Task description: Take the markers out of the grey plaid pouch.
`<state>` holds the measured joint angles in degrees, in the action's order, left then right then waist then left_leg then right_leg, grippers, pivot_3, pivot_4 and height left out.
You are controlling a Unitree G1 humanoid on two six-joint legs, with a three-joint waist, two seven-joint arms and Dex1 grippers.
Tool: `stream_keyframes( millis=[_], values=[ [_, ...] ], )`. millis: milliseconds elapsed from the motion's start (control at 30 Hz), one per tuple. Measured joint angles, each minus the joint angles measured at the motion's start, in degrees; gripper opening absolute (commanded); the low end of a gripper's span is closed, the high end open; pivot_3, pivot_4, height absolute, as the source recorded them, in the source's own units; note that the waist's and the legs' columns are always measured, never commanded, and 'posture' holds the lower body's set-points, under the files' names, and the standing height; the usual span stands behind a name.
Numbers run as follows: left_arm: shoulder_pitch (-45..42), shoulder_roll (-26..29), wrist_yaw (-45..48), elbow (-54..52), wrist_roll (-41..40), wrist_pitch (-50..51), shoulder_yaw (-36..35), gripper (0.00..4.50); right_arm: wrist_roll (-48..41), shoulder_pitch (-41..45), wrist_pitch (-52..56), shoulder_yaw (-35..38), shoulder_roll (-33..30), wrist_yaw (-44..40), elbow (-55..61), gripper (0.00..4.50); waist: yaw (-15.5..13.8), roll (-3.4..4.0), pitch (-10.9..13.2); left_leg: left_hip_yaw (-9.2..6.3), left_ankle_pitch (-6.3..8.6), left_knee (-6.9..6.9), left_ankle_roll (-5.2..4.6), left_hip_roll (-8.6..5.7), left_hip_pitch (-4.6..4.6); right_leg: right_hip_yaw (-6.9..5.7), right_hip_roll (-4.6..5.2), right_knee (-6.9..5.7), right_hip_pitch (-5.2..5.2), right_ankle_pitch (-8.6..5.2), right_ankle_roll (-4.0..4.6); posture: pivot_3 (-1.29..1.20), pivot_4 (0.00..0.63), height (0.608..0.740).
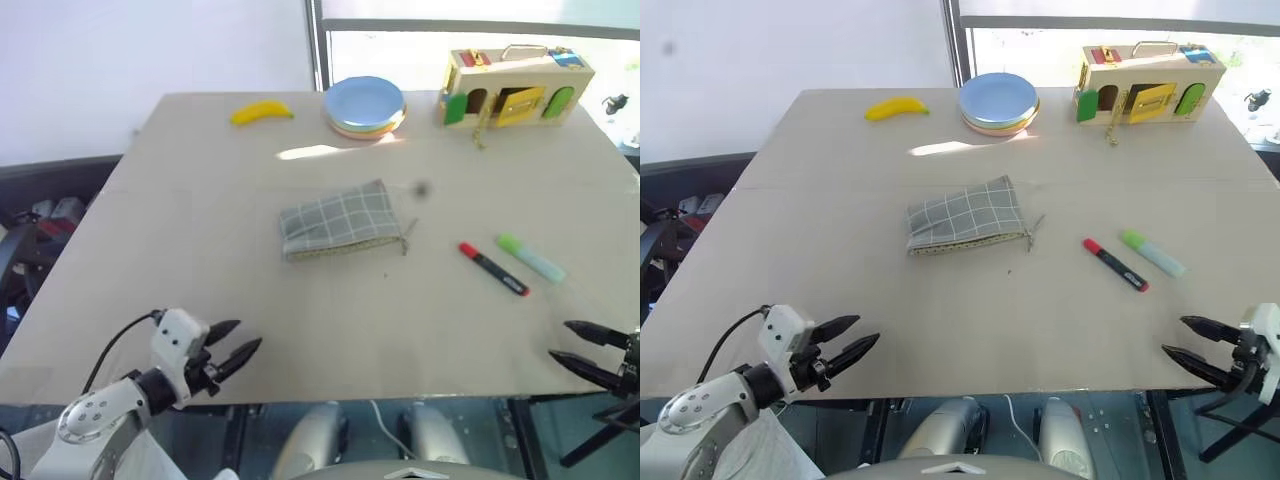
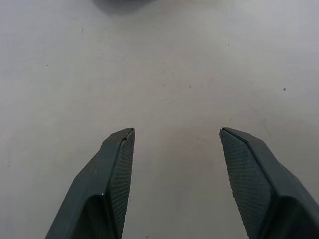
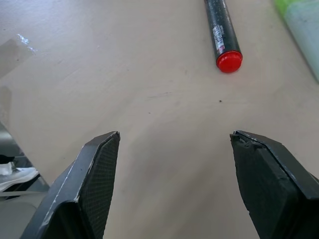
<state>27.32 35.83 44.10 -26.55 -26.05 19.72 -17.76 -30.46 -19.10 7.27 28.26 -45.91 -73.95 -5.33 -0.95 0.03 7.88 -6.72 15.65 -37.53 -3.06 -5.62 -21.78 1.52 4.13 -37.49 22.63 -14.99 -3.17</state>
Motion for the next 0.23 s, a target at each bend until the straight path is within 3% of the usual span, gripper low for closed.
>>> stream_keyframes(
  millis=[233],
  values=[
    [0.45,-0.04,0.12,-1.15,-0.87,0.06,-0.07,2.77,0.08,1.66,-0.42,-0.02,-0.47,-0.55,-0.86,3.6,0.0,0.0,0.0,0.0,0.0,0.06,0.0,0.0,-0.01,0.0,0.0,0.08,0.0,0.0,0.0,0.0,0.15,0.74]
  ],
)
